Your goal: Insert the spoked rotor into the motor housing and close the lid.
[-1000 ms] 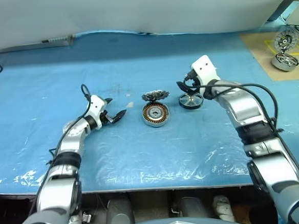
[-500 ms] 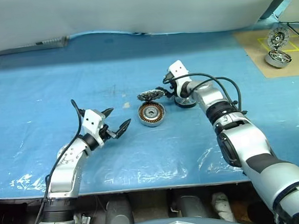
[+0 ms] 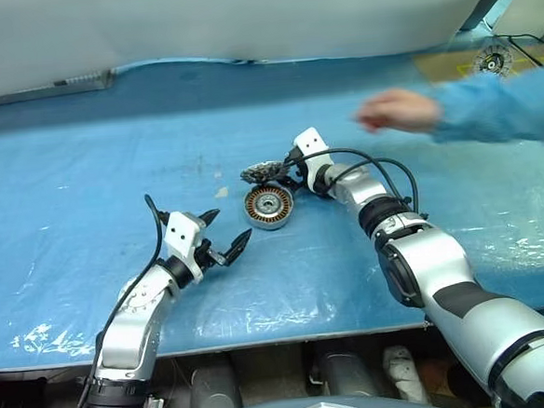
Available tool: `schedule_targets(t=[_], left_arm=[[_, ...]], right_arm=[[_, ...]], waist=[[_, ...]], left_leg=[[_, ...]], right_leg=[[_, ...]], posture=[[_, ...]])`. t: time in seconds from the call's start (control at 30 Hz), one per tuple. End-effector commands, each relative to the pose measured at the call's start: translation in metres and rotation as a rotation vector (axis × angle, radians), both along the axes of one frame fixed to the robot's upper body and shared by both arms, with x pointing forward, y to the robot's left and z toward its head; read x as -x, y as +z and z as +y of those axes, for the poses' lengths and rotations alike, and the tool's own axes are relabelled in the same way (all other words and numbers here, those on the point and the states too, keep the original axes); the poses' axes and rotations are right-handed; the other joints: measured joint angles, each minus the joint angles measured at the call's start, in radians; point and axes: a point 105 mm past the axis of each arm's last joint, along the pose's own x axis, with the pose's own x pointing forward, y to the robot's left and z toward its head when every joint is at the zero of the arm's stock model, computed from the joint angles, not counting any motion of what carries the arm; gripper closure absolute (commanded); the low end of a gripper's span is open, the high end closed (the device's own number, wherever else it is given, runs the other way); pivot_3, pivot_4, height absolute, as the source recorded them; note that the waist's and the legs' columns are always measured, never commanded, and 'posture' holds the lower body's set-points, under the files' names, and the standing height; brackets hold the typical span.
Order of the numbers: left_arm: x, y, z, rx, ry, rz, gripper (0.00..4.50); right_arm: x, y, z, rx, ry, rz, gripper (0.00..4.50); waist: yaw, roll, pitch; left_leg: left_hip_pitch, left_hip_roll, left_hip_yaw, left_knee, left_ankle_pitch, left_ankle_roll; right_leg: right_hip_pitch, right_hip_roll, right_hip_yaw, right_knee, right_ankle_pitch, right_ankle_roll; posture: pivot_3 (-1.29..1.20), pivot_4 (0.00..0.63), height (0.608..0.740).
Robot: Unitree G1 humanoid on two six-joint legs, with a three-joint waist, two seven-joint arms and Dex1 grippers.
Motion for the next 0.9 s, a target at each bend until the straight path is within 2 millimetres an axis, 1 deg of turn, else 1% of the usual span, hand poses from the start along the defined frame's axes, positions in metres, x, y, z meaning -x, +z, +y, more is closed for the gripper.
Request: schedule_targets(t=[0.03, 0.5, 0.67, 0.73, 0.9], left_arm=[[0.003, 0.012, -0.004, 0.017, -0.013, -0.052, 0.00], [0.001, 0.010, -0.008, 0.019, -0.028, -0.047, 0.00], [0.000, 0.010, -0.009, 0.020, -0.030, -0.047, 0.00], [0.000, 0.010, -0.009, 0.021, -0.029, -0.047, 0.00], [0.000, 0.009, -0.009, 0.021, -0.026, -0.045, 0.00]], right_arm=[[-0.005, 0.018, 0.008, -0.010, 0.001, -0.064, 0.20], [-0.005, 0.020, 0.013, -0.020, 0.013, -0.078, 0.20], [-0.004, 0.017, 0.013, -0.012, 0.016, -0.066, 0.20], [-0.003, 0.012, 0.011, 0.009, 0.013, -0.048, 0.20], [0.004, -0.008, 0.008, 0.058, 0.032, 0.041, 0.20]], waist=[[0.000, 0.000, 0.000], [0.000, 0.000, 0.000], [-0.001, 0.000, 0.000], [-0.001, 0.000, 0.000], [-0.001, 0.000, 0.000]], left_leg=[[0.000, 0.000, 0.000, 0.000, 0.000, 0.000], [0.000, 0.000, 0.000, 0.000, 0.000, 0.000], [0.000, 0.000, 0.000, 0.000, 0.000, 0.000], [0.000, 0.000, 0.000, 0.000, 0.000, 0.000], [0.000, 0.000, 0.000, 0.000, 0.000, 0.000]], right_leg=[[0.000, 0.000, 0.000, 0.000, 0.000, 0.000], [0.000, 0.000, 0.000, 0.000, 0.000, 0.000], [0.000, 0.000, 0.000, 0.000, 0.000, 0.000], [0.000, 0.000, 0.000, 0.000, 0.000, 0.000], [0.000, 0.000, 0.000, 0.000, 0.000, 0.000]], posture=[[0.00, 0.150, 0.740], [0.00, 0.150, 0.740], [0.00, 0.150, 0.740], [0.00, 0.150, 0.740], [0.00, 0.150, 0.740]])
